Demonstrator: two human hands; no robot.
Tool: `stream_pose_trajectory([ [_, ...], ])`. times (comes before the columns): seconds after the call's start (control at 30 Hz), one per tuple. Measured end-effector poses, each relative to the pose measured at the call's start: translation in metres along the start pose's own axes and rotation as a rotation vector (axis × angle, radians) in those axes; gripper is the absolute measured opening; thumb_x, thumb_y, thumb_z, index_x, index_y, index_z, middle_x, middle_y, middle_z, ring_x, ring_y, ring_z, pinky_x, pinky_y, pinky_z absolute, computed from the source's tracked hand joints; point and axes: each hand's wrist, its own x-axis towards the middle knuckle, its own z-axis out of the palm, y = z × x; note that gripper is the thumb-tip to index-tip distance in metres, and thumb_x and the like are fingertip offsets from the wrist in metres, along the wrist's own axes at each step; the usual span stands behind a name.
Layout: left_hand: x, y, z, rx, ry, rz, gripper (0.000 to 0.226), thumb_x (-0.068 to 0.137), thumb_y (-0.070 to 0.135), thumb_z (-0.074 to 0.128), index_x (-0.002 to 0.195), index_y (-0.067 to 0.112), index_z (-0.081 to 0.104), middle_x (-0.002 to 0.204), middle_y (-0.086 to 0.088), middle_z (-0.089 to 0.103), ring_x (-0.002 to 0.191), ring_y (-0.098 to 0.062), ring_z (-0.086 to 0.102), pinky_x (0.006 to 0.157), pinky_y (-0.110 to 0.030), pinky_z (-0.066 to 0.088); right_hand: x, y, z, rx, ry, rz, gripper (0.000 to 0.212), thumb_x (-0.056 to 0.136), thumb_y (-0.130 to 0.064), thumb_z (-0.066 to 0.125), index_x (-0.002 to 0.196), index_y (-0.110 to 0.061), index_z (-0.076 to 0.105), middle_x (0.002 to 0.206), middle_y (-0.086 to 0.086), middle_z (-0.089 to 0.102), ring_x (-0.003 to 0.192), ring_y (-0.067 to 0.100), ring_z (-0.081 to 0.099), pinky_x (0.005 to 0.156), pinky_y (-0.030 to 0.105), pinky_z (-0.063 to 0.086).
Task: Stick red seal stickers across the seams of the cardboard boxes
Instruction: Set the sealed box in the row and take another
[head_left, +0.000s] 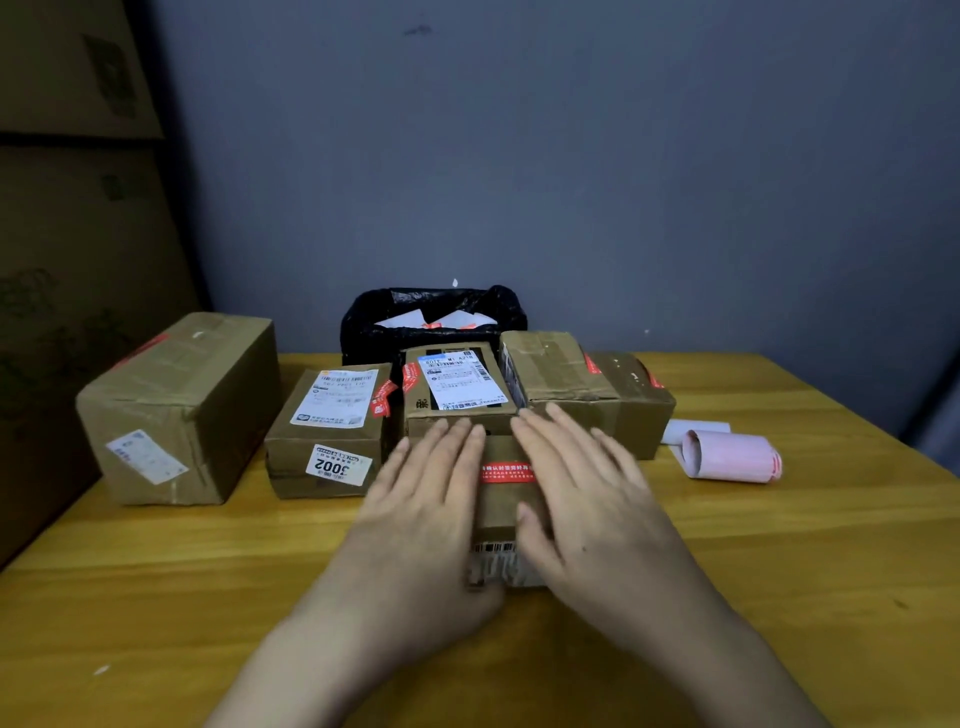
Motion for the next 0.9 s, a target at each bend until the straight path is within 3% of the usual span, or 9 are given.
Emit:
stream_pose_trajectory([
  [0.1,0.005,0.015,0.017,-0.018,0.055,-0.017,0.081,0.065,0.044,0.04,0.129,-0.003,0.055,0.134,-0.018,0.055,0.126,-0.032,0.052,0.103,-0.044,0.032,-0.002,-0.005,0.015,-0.071,-0.106,-0.008,0.074,0.075,-0.039,0.039,0.142,-0.008,0.046,0.148,0.005,0.045,0.141,0.02,0.034,0.11,0.04,0.02],
  [0.17,0.009,0.024,0.024,-0.007,0.074,-0.04,0.069,0.07,0.031,0.035,0.126,-0.003,0.059,0.129,-0.02,0.059,0.12,-0.033,0.057,0.102,-0.045,0.045,-0.002,-0.009,0.022,-0.084,-0.103,0.003,0.074,0.073,-0.038,0.041,0.14,-0.007,0.048,0.145,0.008,0.048,0.138,0.021,0.04,0.111,0.04,0.025],
  [0.27,0.009,0.026,0.028,0.002,0.056,-0.079,0.064,0.074,0.024,0.033,0.126,-0.002,0.058,0.129,-0.019,0.059,0.12,-0.032,0.057,0.101,-0.046,0.045,-0.003,-0.011,0.027,-0.106,-0.084,0.04,0.073,0.073,-0.038,0.04,0.137,-0.005,0.051,0.141,0.01,0.052,0.133,0.022,0.046,0.111,0.043,0.038],
  [0.4,0.005,0.016,0.03,0.028,0.051,-0.109,0.076,0.063,0.034,0.057,0.131,0.0,0.055,0.135,-0.018,0.055,0.126,-0.032,0.052,0.103,-0.046,0.041,-0.006,-0.006,0.028,-0.12,-0.09,0.12,0.087,0.068,-0.055,0.041,0.139,-0.004,0.049,0.146,0.01,0.047,0.136,0.022,0.042,0.112,0.038,0.029],
  [0.53,0.001,0.006,0.027,0.065,-0.002,-0.17,0.101,0.047,0.05,0.082,0.131,0.0,0.055,0.134,-0.018,0.055,0.125,-0.031,0.053,0.099,-0.046,0.042,-0.006,-0.007,0.026,-0.169,-0.125,0.222,0.093,0.067,-0.068,0.036,0.135,-0.008,0.053,0.142,0.01,0.051,0.131,0.027,0.049,0.101,0.046,0.044],
  [0.67,0.0,0.006,0.026,0.055,-0.022,-0.216,0.107,0.048,0.058,0.082,0.132,-0.002,0.053,0.133,-0.018,0.056,0.117,-0.031,0.06,0.088,-0.041,0.052,-0.009,-0.008,0.024,-0.123,-0.171,0.316,0.095,0.074,-0.072,0.027,0.146,-0.012,0.037,0.152,0.007,0.037,0.132,0.025,0.047,0.096,0.038,0.047],
  [0.77,-0.001,0.005,0.027,0.016,-0.02,-0.202,0.11,0.05,0.057,0.083,0.135,-0.002,0.048,0.137,-0.017,0.053,0.118,-0.028,0.059,0.082,-0.033,0.054,-0.011,-0.005,0.023,-0.121,-0.164,0.313,0.093,0.076,-0.072,0.029,0.141,-0.008,0.045,0.145,0.009,0.048,0.12,0.023,0.059,0.078,0.032,0.056],
  [0.9,-0.002,0.003,0.028,-0.008,0.004,-0.209,0.108,0.058,0.055,0.078,0.141,-0.003,0.039,0.143,-0.02,0.045,0.125,-0.03,0.054,0.087,-0.034,0.053,-0.011,-0.001,0.021,-0.127,-0.172,0.28,0.087,0.08,-0.068,0.027,0.138,-0.007,0.05,0.141,0.012,0.052,0.114,0.024,0.063,0.076,0.032,0.057],
])
